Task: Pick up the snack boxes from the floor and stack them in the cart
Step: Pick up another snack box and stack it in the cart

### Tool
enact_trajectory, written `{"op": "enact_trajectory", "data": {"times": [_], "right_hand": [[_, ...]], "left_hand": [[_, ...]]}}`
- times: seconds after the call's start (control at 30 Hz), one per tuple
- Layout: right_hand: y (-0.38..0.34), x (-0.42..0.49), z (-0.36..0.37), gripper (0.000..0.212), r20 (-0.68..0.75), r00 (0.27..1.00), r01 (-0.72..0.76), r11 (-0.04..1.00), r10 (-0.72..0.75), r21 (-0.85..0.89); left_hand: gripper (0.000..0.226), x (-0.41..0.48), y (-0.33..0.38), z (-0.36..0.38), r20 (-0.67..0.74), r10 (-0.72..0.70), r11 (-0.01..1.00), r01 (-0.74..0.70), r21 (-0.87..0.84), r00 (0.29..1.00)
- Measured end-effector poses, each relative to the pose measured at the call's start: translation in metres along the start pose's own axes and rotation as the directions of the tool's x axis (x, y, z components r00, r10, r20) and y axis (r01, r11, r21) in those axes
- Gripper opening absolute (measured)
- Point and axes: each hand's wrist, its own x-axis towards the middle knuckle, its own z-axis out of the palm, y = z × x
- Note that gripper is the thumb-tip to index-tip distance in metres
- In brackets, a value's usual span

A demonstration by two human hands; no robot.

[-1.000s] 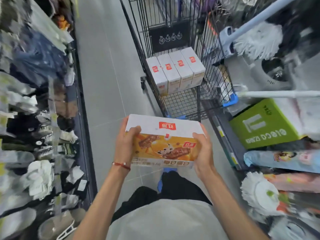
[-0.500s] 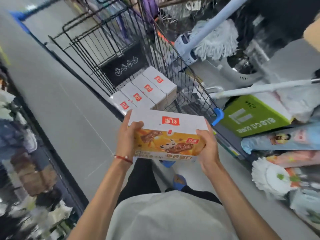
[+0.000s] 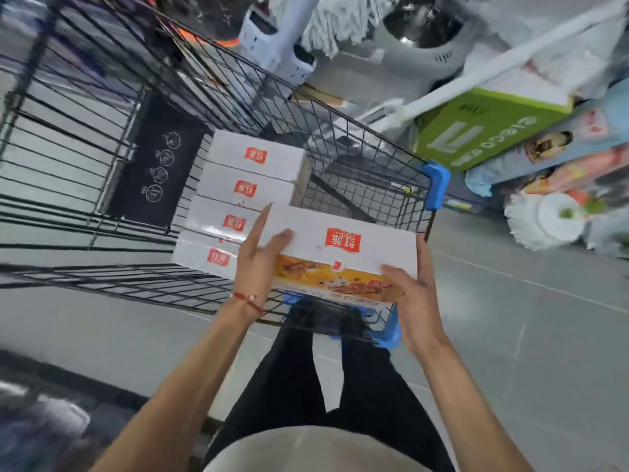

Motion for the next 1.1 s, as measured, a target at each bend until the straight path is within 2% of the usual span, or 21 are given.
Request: {"op": "enact_trajectory", "data": {"times": [0.1, 0.23, 0.37, 0.47, 0.63, 0.8, 0.87, 1.03, 1.1], "right_hand": [[0.022, 0.011, -0.001, 0.081, -0.049, 0.999, -0.006, 0.999, 0.004, -0.052], [0.049, 0.025, -0.006, 0.082, -0.064, 0.997, -0.052, 0.996, 0.047, -0.076], [0.079, 0.033, -0.005, 0.085, -0.013, 0.996, -0.092, 0.982, 0.091, -0.165], [0.095, 0.043, 0.000, 0.082, 0.007, 0.987, -0.158, 0.968, 0.162, -0.197], [0.119, 0.054, 0.003, 0.070, -0.040, 0.962, -0.272, 0.934, 0.270, -0.230], [0.134, 0.068, 0.001, 0.066, -0.048, 0.938, -0.335, 0.863, 0.343, -0.379], [0.138, 0.070, 0.002, 0.063, -0.037, 0.925, -0.357, 0.833, 0.377, -0.423], [0.144, 0.068, 0.002, 0.061, -0.034, 0.919, -0.359, 0.796, 0.393, -0.488], [0.146, 0.067, 0.001, 0.062, -0.027, 0.920, -0.352, 0.790, 0.392, -0.502]], "left_hand": [[0.051, 0.024, -0.015, -0.001, 0.061, -0.007, 0.995, 0.001, 0.099, 0.998], [0.051, 0.045, -0.045, -0.005, 0.095, -0.061, 0.965, 0.034, 0.259, 0.994], [0.042, 0.059, -0.075, -0.019, 0.067, -0.135, 0.916, 0.098, 0.389, 0.989], [0.038, 0.071, -0.084, -0.026, 0.085, -0.135, 0.853, 0.072, 0.516, 0.987], [0.044, 0.096, -0.091, -0.026, 0.084, -0.143, 0.706, 0.042, 0.707, 0.986], [0.044, 0.106, -0.105, -0.029, 0.035, -0.066, 0.440, -0.002, 0.898, 0.997], [0.039, 0.108, -0.106, -0.028, 0.045, -0.050, 0.377, -0.023, 0.926, 0.998], [0.033, 0.104, -0.107, -0.031, 0.023, -0.024, 0.442, -0.010, 0.897, 0.999], [0.032, 0.102, -0.108, -0.032, 0.016, -0.011, 0.431, -0.010, 0.902, 1.000]]}}
